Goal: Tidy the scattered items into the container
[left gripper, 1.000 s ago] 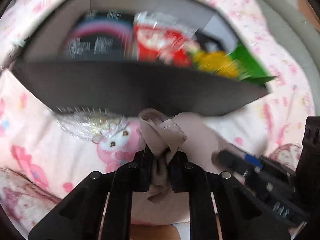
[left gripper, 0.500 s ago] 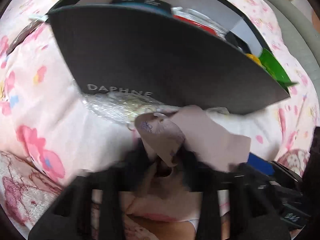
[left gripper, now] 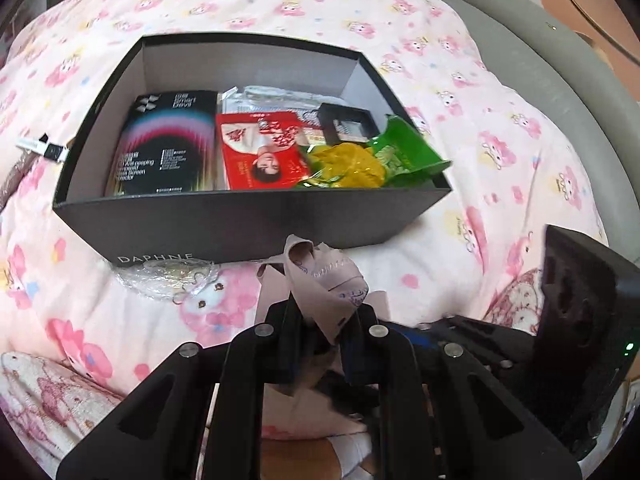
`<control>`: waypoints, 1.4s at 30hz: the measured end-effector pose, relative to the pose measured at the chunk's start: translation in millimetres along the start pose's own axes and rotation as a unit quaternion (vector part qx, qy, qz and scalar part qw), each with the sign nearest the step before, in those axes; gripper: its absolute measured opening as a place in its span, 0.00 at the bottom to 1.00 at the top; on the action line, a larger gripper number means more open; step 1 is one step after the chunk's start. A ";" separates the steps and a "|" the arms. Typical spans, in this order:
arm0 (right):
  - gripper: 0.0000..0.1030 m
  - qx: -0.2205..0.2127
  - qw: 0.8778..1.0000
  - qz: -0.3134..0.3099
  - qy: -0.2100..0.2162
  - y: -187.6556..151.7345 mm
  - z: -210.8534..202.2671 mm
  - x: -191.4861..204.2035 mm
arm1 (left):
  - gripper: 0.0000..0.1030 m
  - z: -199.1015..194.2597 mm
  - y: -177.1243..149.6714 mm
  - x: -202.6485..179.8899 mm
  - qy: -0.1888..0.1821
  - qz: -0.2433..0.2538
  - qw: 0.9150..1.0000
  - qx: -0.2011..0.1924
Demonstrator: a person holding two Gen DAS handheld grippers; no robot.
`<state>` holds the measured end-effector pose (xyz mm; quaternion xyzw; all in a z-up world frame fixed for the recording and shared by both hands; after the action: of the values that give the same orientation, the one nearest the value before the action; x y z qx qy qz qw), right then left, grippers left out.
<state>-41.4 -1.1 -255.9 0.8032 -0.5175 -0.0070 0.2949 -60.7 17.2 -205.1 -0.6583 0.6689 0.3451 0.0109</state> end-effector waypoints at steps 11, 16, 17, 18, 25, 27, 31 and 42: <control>0.42 0.016 0.995 0.090 -0.025 1.5 2.0 -44.8 | 0.30 18.6 -0.2 -25.8 -0.032 0.027 0.998 0.047; 0.42 -0.004 0.984 0.169 -0.050 -4.4 -15.8 -82.1 | 0.36 4.5 16.8 -33.7 -0.063 0.024 0.998 0.014; 0.42 -0.019 0.984 0.159 -0.074 -1.2 -22.9 -84.3 | 0.37 -2.0 21.3 -29.7 -0.065 0.015 0.998 0.000; 0.42 -0.032 0.984 0.150 -0.094 2.9 -29.4 -86.3 | 0.37 -6.4 24.3 -21.4 -0.061 0.001 0.998 -0.012; 0.42 -0.020 0.987 0.137 -0.081 18.4 -19.3 -80.3 | 0.41 18.4 -13.0 51.6 -0.006 -0.070 0.997 0.042; 0.45 0.011 0.990 0.134 -0.047 7.8 -3.3 -75.7 | 0.45 33.2 -23.2 67.1 -0.015 -0.092 0.993 0.067; 0.47 0.060 0.986 0.145 -0.062 -12.3 19.5 -73.3 | 0.54 56.7 -17.7 91.1 -0.017 -0.131 0.989 0.072; 0.11 0.020 0.993 0.103 -0.050 -3.2 8.9 -60.4 | 0.02 33.3 5.4 75.6 -0.054 -0.117 0.991 0.016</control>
<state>-69.6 46.1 -282.5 0.7500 -0.6117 -0.0057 0.2515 -90.2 -33.5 -263.5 -0.7124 0.5909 0.3657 0.0979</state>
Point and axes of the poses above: each gripper's, at about its wrist camera, not at the fingertips, and z roughly the way its jaws point, x to its left, y to its top, the point moved 10 cm from there along z, roughly the way its jaws point, and after that the axes turned 10 degrees about -y, right-handed, at the moved point
